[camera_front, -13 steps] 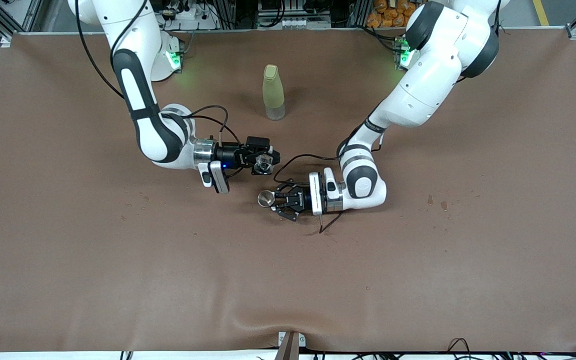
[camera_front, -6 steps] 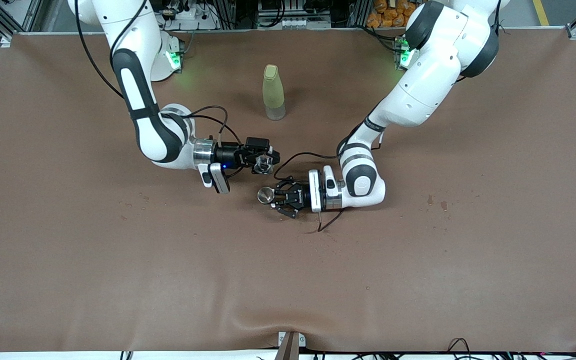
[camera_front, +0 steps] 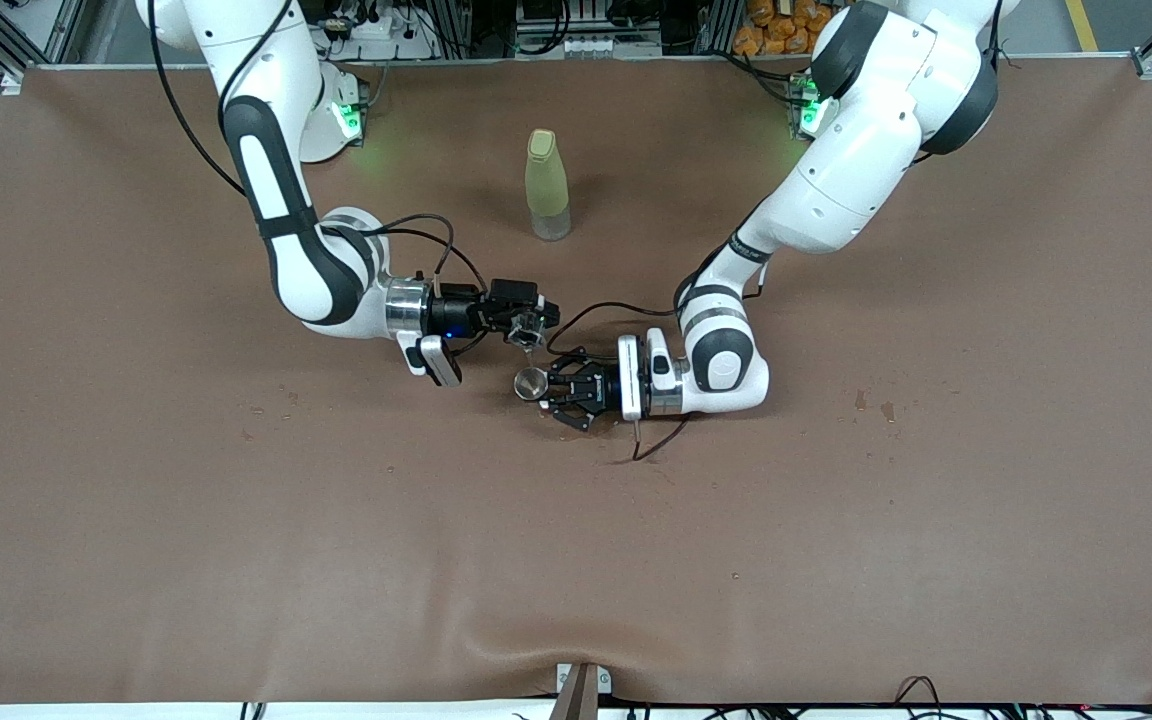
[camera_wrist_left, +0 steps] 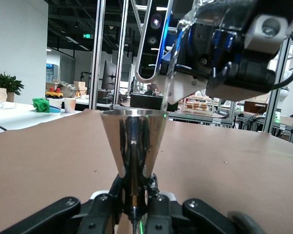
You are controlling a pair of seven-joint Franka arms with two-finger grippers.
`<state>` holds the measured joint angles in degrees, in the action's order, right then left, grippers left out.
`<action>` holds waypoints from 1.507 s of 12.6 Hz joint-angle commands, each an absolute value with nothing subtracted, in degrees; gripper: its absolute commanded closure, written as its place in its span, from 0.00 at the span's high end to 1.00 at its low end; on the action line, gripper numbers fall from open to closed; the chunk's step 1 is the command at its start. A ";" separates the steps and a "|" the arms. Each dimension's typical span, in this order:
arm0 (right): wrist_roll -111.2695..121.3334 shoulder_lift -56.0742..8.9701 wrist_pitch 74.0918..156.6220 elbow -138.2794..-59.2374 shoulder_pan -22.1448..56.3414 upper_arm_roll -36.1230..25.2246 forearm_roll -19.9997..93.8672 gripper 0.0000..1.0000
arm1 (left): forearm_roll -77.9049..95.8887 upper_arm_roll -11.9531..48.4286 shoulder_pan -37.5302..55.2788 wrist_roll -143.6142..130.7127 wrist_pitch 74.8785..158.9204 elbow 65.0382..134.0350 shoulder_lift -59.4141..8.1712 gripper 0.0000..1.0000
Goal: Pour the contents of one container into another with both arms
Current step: 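Tilt the beaker with the right gripper to pour into the jigger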
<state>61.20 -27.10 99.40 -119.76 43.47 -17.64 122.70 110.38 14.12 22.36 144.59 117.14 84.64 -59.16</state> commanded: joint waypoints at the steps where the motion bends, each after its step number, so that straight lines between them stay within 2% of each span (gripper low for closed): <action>1: 57.49 -25.40 99.23 -120.41 43.24 -17.84 122.08 0.00 | 110.57 14.41 21.71 145.90 116.81 87.89 -56.34 0.00; 19: 40.70 -25.84 98.17 -118.92 42.80 -18.02 122.96 0.00 | 110.57 14.50 21.71 146.07 116.63 92.46 -52.65 0.00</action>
<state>42.49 -26.90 98.22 -118.72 43.36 -18.13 122.82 110.38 14.12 22.32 144.70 117.00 89.31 -55.34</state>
